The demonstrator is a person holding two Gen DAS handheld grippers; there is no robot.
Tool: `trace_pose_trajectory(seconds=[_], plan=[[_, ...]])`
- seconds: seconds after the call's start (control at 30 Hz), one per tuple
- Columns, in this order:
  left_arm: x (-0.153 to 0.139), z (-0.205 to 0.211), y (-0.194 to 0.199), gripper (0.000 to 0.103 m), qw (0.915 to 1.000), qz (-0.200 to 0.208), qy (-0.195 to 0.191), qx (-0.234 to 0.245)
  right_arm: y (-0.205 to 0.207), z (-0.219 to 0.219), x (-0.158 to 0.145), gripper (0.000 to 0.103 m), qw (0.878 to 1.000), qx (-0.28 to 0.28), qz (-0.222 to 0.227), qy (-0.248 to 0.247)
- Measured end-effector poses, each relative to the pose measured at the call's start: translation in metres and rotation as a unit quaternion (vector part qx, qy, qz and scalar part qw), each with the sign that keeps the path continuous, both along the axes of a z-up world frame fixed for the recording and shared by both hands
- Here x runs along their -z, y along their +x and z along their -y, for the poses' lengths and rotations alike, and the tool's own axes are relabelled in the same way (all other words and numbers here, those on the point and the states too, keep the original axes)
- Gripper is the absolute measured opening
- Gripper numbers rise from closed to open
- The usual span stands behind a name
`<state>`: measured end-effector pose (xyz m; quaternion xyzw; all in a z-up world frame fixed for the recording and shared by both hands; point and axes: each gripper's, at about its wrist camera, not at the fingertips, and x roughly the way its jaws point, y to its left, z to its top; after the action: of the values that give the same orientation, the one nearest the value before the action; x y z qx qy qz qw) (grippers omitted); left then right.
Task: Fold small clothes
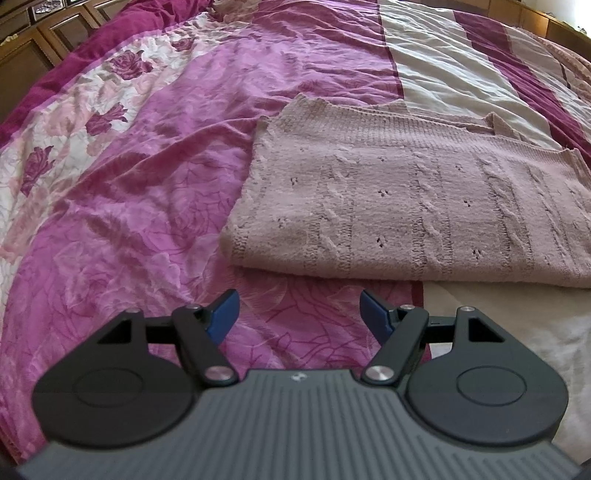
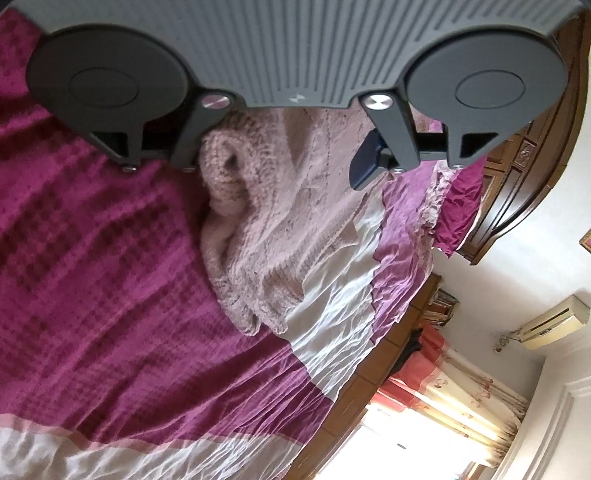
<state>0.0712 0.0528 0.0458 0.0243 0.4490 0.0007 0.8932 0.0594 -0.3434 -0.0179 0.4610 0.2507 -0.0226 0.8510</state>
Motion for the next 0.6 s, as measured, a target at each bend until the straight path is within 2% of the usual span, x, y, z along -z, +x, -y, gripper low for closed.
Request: trace_pose_trajectory(seconds=[0.07,0.17,0.33,0.6], plan=[[0.0,-0.002,0.0,0.073,1.0,0.0,-0.001,-0.001,0.002,-0.001,-0.001,0.049,1.0,0.007,-0.009,-0.013],[-0.001,-0.003,0.0,0.073,1.0,0.0,-0.001,-0.003,0.003,0.001,-0.001,0.029,1.0,0.013,-0.016,-0.015],[-0.002,-0.006,0.0,0.073,1.0,0.0,0.003,-0.005,0.001,-0.003,-0.015,0.025,0.999,0.008,0.012,-0.033],[-0.005,-0.018,0.002,0.073,0.9999,0.003,0.009,-0.012,0.01,-0.029,-0.059,0.023,0.997,-0.018,0.059,-0.048]])
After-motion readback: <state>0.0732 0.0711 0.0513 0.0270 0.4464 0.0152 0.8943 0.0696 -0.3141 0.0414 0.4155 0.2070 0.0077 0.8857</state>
